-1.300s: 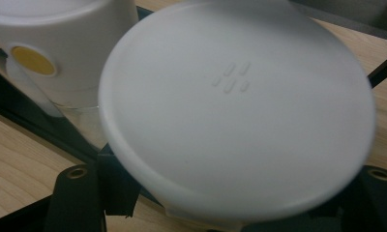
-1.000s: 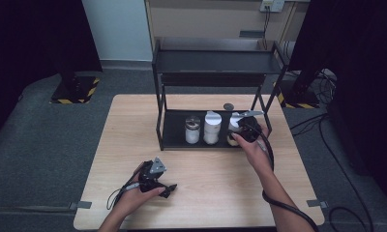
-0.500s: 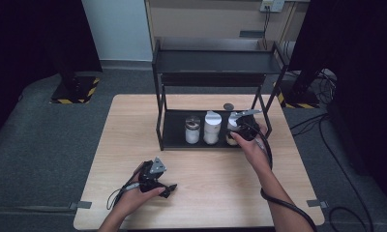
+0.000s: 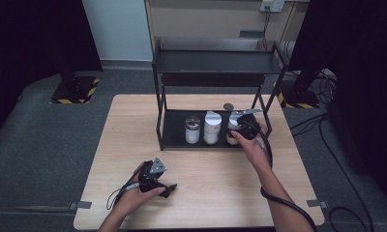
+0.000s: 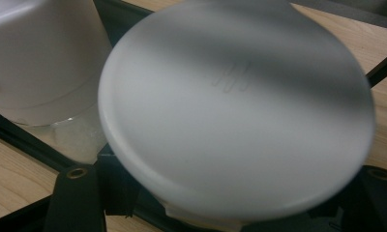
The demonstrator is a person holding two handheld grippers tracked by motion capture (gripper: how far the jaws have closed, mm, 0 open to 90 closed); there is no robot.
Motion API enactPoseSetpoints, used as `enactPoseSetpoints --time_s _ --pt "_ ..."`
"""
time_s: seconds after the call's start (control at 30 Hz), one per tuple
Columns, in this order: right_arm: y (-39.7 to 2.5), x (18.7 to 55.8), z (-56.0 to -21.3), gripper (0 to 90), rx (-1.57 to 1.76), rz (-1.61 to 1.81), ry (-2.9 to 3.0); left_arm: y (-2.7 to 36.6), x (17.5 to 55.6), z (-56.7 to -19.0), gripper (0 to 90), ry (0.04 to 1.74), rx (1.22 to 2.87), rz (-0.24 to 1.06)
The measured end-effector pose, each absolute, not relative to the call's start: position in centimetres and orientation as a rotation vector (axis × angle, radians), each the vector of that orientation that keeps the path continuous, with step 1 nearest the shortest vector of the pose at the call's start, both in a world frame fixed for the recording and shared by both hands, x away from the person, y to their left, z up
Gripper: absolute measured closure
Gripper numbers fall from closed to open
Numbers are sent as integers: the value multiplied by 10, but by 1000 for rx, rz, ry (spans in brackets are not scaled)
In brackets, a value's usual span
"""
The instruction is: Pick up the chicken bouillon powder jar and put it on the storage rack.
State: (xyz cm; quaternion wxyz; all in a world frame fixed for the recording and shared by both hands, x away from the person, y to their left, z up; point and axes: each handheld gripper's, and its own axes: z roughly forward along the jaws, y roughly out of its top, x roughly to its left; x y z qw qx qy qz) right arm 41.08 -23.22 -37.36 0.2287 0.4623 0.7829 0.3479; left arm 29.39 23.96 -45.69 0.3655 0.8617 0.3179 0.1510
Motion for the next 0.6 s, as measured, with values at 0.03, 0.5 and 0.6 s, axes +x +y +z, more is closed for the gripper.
enactPoseSetpoints --time_s 0.03,0.5,0.6 --pt "-232 411 -374 314 1276 959 2153 240 294 -457 0 818 2215 389" --pt "-233 413 -373 312 1274 959 2167 240 294 -457 0 817 2216 389" --pt "-232 414 -373 311 1264 954 2172 240 294 -457 0 818 2215 389"
